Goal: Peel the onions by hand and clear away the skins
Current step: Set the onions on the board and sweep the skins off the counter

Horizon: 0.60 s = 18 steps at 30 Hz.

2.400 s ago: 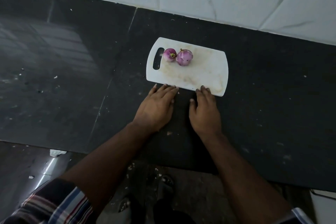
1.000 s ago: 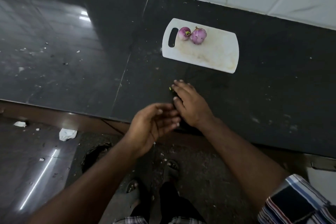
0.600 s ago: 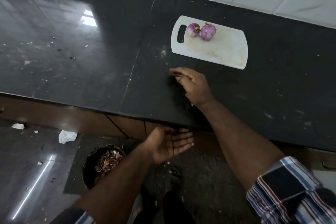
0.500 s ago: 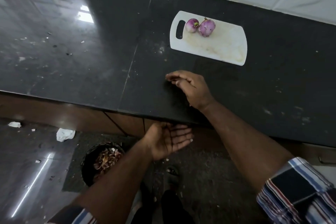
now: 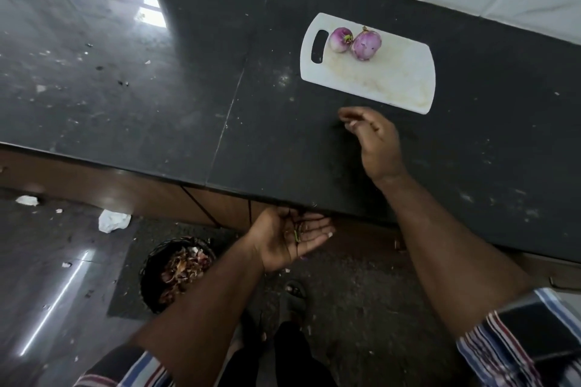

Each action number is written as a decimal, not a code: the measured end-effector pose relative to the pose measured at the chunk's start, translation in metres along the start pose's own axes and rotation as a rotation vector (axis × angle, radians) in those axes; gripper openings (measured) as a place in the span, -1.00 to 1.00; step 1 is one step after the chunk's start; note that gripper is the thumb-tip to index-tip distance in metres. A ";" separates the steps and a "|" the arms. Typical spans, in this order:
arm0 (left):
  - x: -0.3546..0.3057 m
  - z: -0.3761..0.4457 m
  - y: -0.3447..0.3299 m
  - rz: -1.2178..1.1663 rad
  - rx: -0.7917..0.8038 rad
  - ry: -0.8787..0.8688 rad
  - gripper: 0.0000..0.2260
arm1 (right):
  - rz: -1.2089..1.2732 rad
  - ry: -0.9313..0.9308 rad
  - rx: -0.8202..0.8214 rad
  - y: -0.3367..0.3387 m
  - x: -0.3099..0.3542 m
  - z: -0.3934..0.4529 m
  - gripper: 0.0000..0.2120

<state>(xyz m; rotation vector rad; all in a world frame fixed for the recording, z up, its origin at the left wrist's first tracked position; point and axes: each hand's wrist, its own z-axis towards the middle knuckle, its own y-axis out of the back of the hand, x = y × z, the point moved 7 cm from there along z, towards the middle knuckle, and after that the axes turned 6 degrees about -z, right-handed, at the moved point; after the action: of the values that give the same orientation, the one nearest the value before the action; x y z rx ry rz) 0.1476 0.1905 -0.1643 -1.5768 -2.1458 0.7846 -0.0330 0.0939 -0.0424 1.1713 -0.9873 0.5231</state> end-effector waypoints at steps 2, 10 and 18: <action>-0.001 0.000 0.001 -0.002 0.007 -0.003 -0.58 | -0.063 0.032 0.036 -0.017 0.004 -0.003 -0.67; -0.012 -0.023 0.020 -0.124 0.020 -0.145 -0.66 | 0.077 0.189 0.328 -0.113 0.052 -0.139 -0.72; -0.027 -0.069 0.127 -0.366 -0.106 -0.418 -0.70 | 0.201 -0.164 0.201 -0.213 0.045 -0.175 -0.78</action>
<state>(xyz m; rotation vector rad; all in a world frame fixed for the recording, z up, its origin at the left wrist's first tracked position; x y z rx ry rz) 0.2916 0.2079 -0.1894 -1.0776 -2.7069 0.9498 0.2206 0.1774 -0.1251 1.3164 -1.2230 0.7069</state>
